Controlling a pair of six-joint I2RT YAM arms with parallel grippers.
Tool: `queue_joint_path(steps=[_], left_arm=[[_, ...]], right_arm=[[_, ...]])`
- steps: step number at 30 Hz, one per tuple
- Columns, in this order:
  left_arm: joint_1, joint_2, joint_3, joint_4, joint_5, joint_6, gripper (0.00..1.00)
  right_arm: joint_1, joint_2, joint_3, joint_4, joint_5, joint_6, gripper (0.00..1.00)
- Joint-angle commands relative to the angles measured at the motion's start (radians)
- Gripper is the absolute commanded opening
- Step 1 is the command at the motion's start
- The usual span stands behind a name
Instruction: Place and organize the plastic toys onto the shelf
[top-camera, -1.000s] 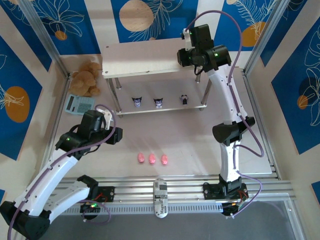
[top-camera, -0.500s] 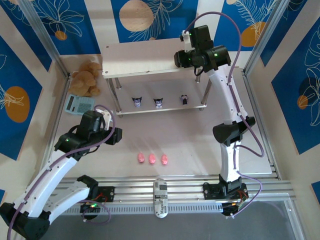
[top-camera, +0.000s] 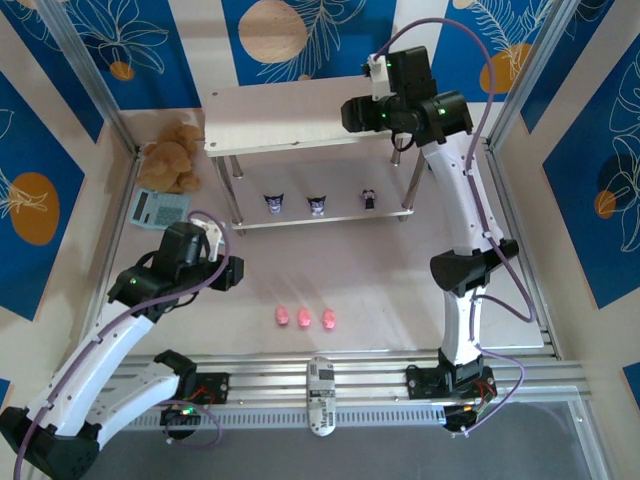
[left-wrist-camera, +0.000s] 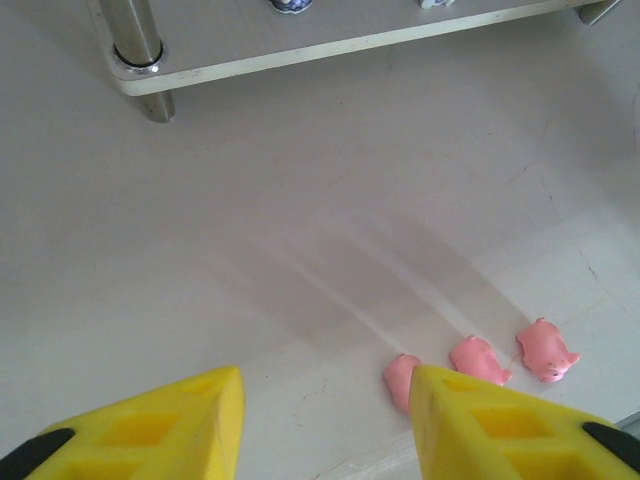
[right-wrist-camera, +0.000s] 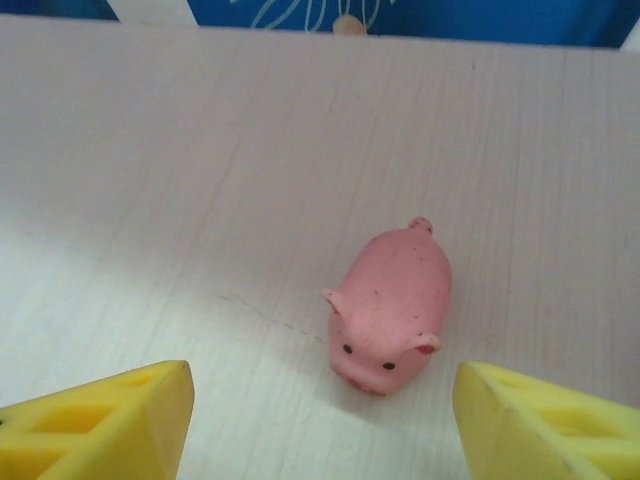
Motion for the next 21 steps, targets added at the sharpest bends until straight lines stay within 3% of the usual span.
queue_joint_path(steps=[1, 5, 10, 15, 21], left_arm=[[0.014, -0.017, 0.022, -0.024, -0.006, 0.006, 0.48], [0.014, -0.018, 0.012, -0.016, 0.001, 0.005, 0.48], [0.014, -0.010, -0.064, 0.021, 0.036, 0.006, 0.47], [0.000, -0.025, -0.169, 0.086, 0.110, -0.034, 0.46], [-0.085, -0.009, -0.224, 0.125, 0.113, -0.093, 0.47]], right_arm=[[0.026, -0.106, -0.009, 0.061, -0.014, -0.002, 0.71], [0.089, -0.220, -0.076, 0.078, 0.061, -0.025, 0.71], [0.212, -0.420, -0.350, 0.012, 0.194, 0.002, 0.65], [0.400, -0.643, -0.849, -0.065, 0.238, 0.257, 0.62], [0.579, -0.703, -1.329, 0.008, 0.105, 0.607, 0.59]])
